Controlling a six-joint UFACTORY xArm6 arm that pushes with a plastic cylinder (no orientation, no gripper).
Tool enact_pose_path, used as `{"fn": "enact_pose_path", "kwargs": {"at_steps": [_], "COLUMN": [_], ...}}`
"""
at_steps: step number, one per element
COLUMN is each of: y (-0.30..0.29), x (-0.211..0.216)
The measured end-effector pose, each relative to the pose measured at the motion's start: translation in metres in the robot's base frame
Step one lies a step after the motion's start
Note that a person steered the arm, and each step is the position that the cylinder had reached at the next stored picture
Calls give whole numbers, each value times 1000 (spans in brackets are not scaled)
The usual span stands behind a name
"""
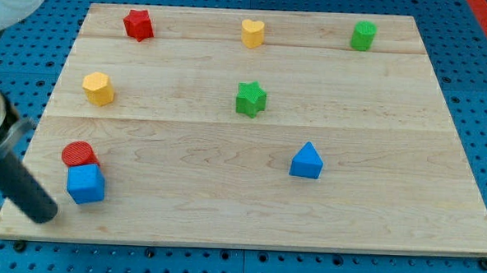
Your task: Push the blue cube toward the green star
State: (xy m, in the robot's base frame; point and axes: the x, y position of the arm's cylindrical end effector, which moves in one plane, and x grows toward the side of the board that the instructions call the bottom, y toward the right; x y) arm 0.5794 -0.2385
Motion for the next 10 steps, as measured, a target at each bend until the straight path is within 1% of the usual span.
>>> {"fn": "enact_pose_path", "kwargs": {"at_steps": [1,2,3,4,5,6,7,8,9,10], "y": [50,66,103,86,70,169,244,238,218,184], "x": [-13,-47,-58,-52,-23,-22,-36,-72,-63,-102]}}
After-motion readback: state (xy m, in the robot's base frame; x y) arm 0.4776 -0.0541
